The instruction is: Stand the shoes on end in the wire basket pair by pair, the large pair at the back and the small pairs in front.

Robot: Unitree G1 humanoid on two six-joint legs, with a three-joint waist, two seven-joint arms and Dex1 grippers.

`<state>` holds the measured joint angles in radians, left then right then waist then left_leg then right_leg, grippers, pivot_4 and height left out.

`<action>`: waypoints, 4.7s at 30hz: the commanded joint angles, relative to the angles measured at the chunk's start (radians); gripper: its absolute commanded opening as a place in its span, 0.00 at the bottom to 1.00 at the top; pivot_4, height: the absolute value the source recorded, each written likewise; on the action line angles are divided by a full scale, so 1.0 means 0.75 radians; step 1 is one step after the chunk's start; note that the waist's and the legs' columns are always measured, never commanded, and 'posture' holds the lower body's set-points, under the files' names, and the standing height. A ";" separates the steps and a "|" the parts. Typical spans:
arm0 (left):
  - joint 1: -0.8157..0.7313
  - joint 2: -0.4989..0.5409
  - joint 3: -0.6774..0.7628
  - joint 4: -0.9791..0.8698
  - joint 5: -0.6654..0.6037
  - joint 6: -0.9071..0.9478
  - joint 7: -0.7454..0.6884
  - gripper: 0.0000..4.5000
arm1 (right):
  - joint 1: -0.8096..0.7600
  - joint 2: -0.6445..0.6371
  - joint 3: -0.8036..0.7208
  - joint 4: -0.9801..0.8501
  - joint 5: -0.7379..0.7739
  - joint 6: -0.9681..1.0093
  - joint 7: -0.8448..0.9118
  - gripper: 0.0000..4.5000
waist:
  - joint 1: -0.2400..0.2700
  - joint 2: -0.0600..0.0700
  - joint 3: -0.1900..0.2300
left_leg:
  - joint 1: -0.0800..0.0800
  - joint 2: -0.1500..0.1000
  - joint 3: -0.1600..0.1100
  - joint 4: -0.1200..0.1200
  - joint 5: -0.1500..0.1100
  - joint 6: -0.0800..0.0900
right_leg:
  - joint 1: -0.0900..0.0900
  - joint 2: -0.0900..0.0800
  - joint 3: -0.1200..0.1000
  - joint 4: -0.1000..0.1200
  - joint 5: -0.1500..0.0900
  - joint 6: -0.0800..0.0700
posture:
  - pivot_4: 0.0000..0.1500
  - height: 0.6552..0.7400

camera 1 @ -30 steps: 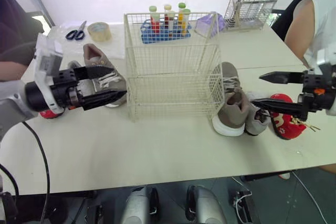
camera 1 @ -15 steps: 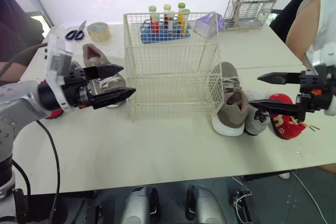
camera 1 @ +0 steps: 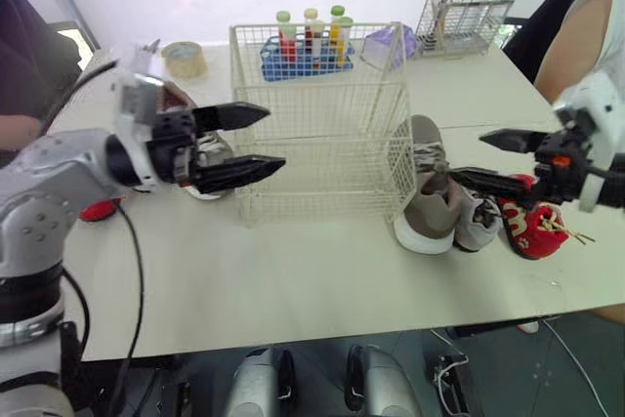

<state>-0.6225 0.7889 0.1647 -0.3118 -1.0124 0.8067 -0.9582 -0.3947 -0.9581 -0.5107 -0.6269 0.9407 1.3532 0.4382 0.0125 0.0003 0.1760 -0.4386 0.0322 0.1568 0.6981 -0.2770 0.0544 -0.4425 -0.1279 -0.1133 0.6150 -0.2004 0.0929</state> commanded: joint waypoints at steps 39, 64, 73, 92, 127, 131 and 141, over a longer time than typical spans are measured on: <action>-0.171 -0.093 -0.098 0.145 0.217 -0.109 -0.202 0.99 | 0.262 1.015 0.092 -0.493 -0.382 0.188 -0.782 1.00 | -0.035 0.001 -0.001 | -0.003 0.001 -0.003 -0.001 0.001 -0.001 | -0.002 0.004 -0.001 -0.001 0.001 0.003 | 1.00 1.00; -0.134 -0.086 -0.075 0.104 0.227 -0.129 -0.166 1.00 | 0.280 1.011 0.366 -0.252 -0.709 -0.124 -0.741 0.35 | -0.040 0.001 -0.001 | -0.003 0.001 -0.002 -0.002 0.001 -0.003 | -0.002 0.004 -0.001 -0.001 0.000 0.001 | 1.00 1.00; -0.140 -0.098 -0.088 0.116 0.239 -0.149 -0.169 1.00 | 0.259 0.967 0.344 -0.295 -0.769 -0.080 -0.726 0.05 | -0.037 0.001 -0.001 | -0.003 0.001 -0.002 -0.002 0.001 -0.003 | -0.002 0.004 -0.001 -0.001 -0.001 -0.001 | 1.00 1.00; -0.236 -0.176 -0.127 0.263 0.307 -0.225 -0.241 1.00 | -0.547 0.572 -0.008 -0.151 -0.771 0.202 -0.487 0.05 | -0.031 0.008 0.003 | -0.005 0.001 -0.001 -0.003 0.002 -0.003 | -0.005 0.005 0.000 -0.001 0.001 0.003 | 1.00 1.00; -0.717 0.187 0.129 0.863 0.201 0.375 -0.284 1.00 | -0.923 0.095 0.620 0.765 -0.749 -1.699 1.073 0.05 | -0.038 0.005 0.009 | -0.004 0.002 0.001 -0.002 0.003 -0.004 | -0.004 0.005 0.001 0.000 0.000 0.007 | 1.00 1.00; -0.691 0.237 0.124 0.865 0.223 0.391 -0.283 1.00 | -0.973 0.105 0.595 0.814 -0.756 -1.735 1.066 0.05 | -0.040 0.006 0.009 | -0.004 0.001 0.002 -0.001 0.003 -0.004 | -0.004 0.005 0.001 0.001 0.000 0.007 | 1.00 1.00; -0.662 0.209 0.152 0.856 0.203 0.405 -0.245 1.00 | -0.965 0.114 0.616 0.775 -0.764 -1.728 1.070 0.05 | -0.038 0.005 0.009 | -0.004 0.001 0.002 0.000 0.003 -0.004 | -0.004 0.006 0.001 0.002 0.000 0.006 | 1.00 1.00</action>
<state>-1.0935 0.9517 0.2579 0.3530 -0.8408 1.1072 -1.1458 -1.0895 -0.8767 -0.0199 0.0013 0.3496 0.0694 1.2478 -0.0157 0.0043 0.1826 -0.4414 0.0333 0.1588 0.6978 -0.2744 0.0512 -0.4457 -0.1238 -0.1130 0.6167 -0.2007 0.0978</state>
